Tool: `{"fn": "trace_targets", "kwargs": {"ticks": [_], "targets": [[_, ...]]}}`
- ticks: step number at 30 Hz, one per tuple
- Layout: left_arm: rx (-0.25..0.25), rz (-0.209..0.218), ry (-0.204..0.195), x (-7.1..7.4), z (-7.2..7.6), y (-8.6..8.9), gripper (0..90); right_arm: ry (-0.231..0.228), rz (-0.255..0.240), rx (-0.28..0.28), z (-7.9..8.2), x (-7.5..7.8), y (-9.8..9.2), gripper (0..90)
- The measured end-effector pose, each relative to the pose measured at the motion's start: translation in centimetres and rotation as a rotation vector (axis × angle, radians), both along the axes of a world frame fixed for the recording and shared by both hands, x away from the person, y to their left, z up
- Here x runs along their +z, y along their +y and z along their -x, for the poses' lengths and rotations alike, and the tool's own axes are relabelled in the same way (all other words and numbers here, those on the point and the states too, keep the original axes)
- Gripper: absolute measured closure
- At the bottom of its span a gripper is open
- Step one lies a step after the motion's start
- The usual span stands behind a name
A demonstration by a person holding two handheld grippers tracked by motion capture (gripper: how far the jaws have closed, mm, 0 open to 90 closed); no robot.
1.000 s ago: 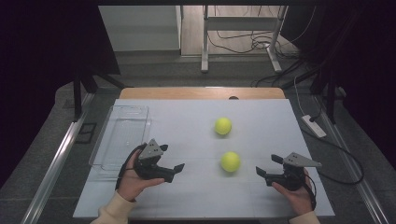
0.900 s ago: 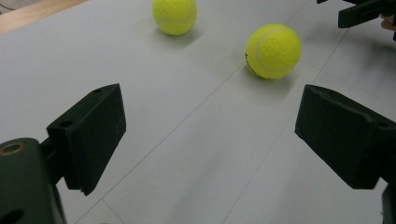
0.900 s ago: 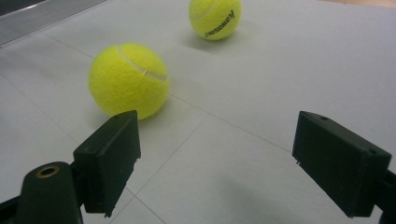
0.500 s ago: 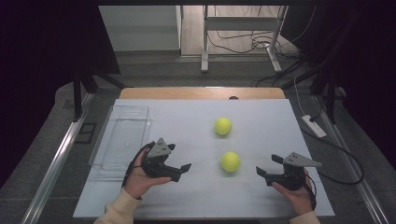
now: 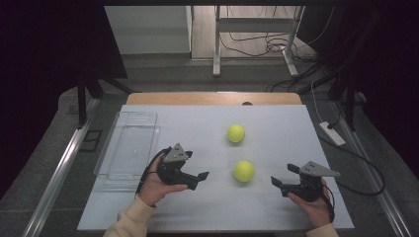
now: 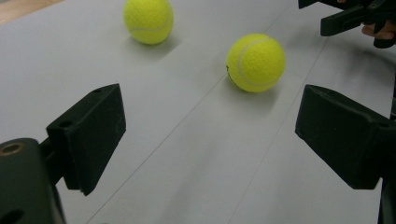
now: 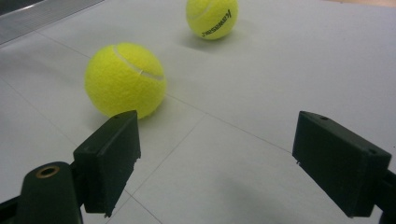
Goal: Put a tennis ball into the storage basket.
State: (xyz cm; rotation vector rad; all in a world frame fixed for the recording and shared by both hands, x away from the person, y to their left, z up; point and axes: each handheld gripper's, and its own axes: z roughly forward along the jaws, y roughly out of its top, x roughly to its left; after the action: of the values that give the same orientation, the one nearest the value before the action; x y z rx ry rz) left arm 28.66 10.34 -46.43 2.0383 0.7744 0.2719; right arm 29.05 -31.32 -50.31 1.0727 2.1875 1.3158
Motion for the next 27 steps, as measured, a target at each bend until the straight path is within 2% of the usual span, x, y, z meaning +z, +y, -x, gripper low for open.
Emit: {"fn": "trace_targets", "kwargs": {"ticks": [27], "targets": [[-0.048, 0.0, -0.002, 0.3, -0.9, -2.3, 9.6, 0.001, 0.0, -0.004, 0.0, 0.0, 0.0, 15.4]]}}
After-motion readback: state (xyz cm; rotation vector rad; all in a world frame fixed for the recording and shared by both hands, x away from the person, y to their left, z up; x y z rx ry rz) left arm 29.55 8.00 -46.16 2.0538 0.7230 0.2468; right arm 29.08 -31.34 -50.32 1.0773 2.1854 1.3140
